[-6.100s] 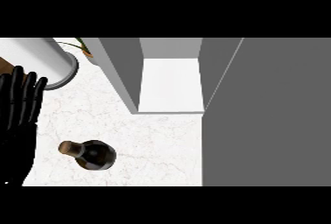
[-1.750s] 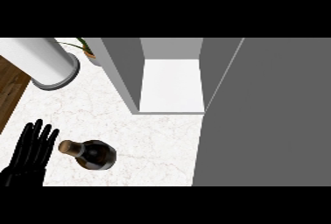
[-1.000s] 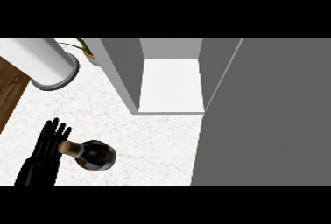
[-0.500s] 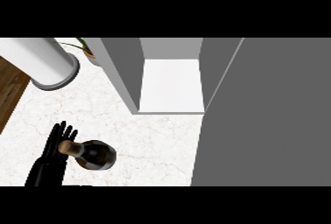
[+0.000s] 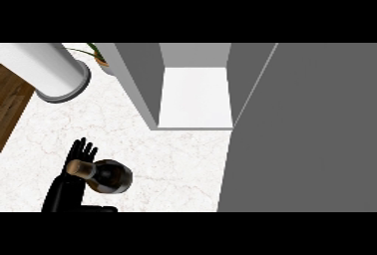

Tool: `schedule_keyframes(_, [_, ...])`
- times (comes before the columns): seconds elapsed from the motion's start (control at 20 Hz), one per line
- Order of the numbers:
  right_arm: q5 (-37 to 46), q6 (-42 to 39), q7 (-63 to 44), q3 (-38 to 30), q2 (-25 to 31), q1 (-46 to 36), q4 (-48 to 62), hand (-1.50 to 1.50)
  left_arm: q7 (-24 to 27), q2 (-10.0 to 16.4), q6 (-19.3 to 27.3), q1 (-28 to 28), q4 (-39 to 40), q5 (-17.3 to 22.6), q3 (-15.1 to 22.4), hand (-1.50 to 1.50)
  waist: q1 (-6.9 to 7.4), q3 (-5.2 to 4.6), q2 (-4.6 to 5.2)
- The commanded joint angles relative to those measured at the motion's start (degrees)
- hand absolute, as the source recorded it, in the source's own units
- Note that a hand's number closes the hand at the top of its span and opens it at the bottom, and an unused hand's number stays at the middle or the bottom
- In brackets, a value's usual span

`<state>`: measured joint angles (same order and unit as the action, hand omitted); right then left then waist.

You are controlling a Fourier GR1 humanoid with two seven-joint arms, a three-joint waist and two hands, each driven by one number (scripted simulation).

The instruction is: Pick up the wine, place it into the cabinet and close the cabinet

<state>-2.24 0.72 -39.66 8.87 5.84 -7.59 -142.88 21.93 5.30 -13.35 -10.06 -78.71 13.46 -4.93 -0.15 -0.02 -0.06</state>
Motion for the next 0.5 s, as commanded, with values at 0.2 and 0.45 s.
schedule_keyframes(0.2, [-3.78,-1.16,-4.20,-1.85,1.48,4.32,-10.57,-1.50,6.35,0.04,-2.66,-2.01,6.05,-1.75,0.03,-1.50,-0.10,0.02,-0.05])
schedule_keyframes(0.45, [3.16,1.70,-1.96,3.29,-1.47,1.30,-6.09,-1.50,4.09,1.15,-4.09,1.65,8.11,0.28,-1.51,-1.50,0.11,0.01,-0.01])
